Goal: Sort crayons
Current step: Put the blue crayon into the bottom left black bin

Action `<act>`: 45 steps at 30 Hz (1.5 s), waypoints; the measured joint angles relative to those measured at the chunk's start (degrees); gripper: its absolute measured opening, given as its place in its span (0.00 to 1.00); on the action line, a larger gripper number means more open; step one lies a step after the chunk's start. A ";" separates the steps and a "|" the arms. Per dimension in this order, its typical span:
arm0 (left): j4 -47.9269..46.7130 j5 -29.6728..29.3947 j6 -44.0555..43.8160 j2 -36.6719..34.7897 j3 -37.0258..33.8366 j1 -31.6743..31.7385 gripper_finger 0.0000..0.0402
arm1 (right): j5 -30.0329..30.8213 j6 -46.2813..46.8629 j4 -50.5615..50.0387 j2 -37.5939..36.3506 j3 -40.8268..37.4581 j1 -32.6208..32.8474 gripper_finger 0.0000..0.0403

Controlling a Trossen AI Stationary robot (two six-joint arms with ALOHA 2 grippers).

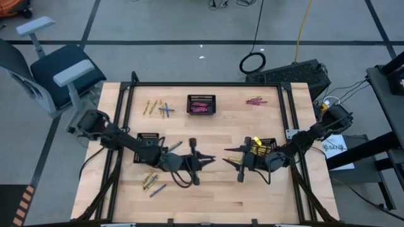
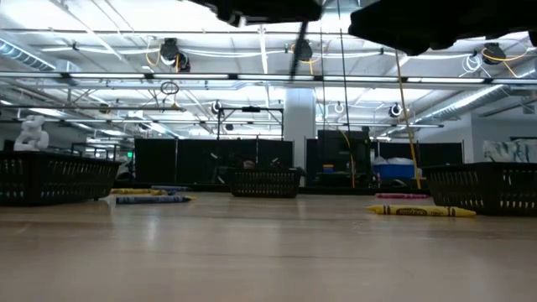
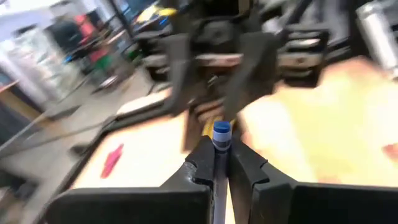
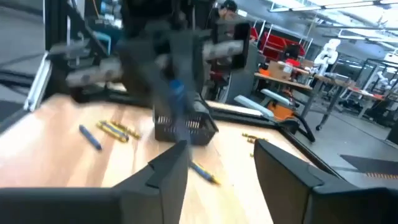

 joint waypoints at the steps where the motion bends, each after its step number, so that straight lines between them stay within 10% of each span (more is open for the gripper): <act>1: -2.22 -2.37 -0.97 -0.80 0.00 -0.58 0.04 | 0.02 0.53 -0.59 0.02 0.00 -0.02 0.43; 8: -26.63 -20.50 -15.67 -6.97 -0.04 -5.52 0.04 | -0.38 10.65 -6.11 0.09 0.00 -0.02 0.45; 13: -59.07 -28.84 -46.89 -12.55 -0.07 -8.27 0.04 | -0.50 15.21 -9.66 0.08 0.00 -0.02 0.45; 23: -111.61 -22.67 -116.83 -19.31 -2.00 -12.15 0.04 | -0.66 16.35 -10.40 0.07 0.00 -0.11 0.45; 32: -112.26 -9.69 -134.31 -19.36 -11.67 -10.37 0.04 | -0.66 16.55 -10.40 0.07 0.00 -0.13 0.45; 45: -107.98 1.77 -135.51 -19.34 -13.73 -8.67 0.04 | -0.39 16.55 -10.07 0.07 0.00 -0.20 0.45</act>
